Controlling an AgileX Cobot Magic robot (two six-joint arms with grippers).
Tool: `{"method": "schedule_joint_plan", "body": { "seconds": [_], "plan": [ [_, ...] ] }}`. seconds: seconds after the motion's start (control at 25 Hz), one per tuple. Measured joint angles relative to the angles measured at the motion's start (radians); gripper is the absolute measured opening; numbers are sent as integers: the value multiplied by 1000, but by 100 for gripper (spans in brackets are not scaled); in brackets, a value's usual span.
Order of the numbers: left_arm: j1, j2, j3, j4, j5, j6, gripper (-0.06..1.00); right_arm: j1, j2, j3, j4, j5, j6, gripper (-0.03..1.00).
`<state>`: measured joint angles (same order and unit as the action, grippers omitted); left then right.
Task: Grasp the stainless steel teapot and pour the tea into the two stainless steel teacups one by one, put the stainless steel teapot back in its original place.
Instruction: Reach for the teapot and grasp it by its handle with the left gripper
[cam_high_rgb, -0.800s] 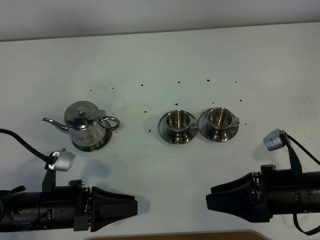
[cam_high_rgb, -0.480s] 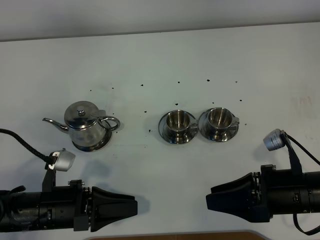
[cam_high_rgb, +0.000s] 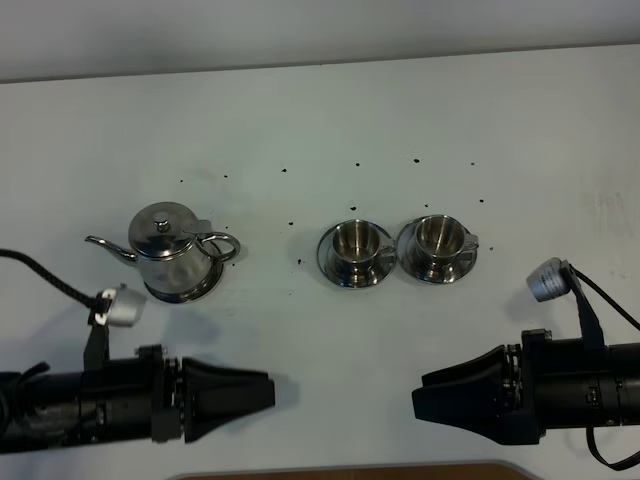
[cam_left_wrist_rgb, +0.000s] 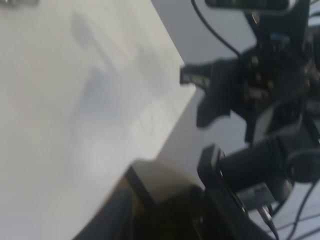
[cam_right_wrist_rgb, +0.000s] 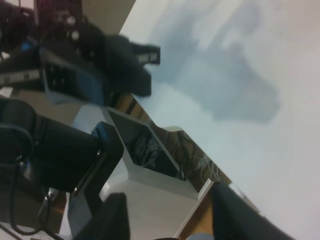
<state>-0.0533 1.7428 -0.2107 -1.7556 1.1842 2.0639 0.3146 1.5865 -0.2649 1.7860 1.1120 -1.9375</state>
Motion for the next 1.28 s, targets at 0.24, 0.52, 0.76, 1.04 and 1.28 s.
{"method": "schedule_joint_plan", "body": {
  "seconds": [0.24,0.52,0.76,1.04,1.28],
  "plan": [
    [0,2,-105,19,0,-93,39,0,0,0,0,0,0,39],
    [0,3,-244,119,0,-287,39,0,1,-15,0,8,0,39],
    [0,4,-461,255,0,-550,39,0,5,-152,-2,-28,117,39],
    [0,5,-792,469,4,-879,39,0,7,-422,-346,-169,553,39],
    [-23,5,-1058,792,8,-1185,39,0,7,-695,-867,-199,1098,39]
  ]
}}
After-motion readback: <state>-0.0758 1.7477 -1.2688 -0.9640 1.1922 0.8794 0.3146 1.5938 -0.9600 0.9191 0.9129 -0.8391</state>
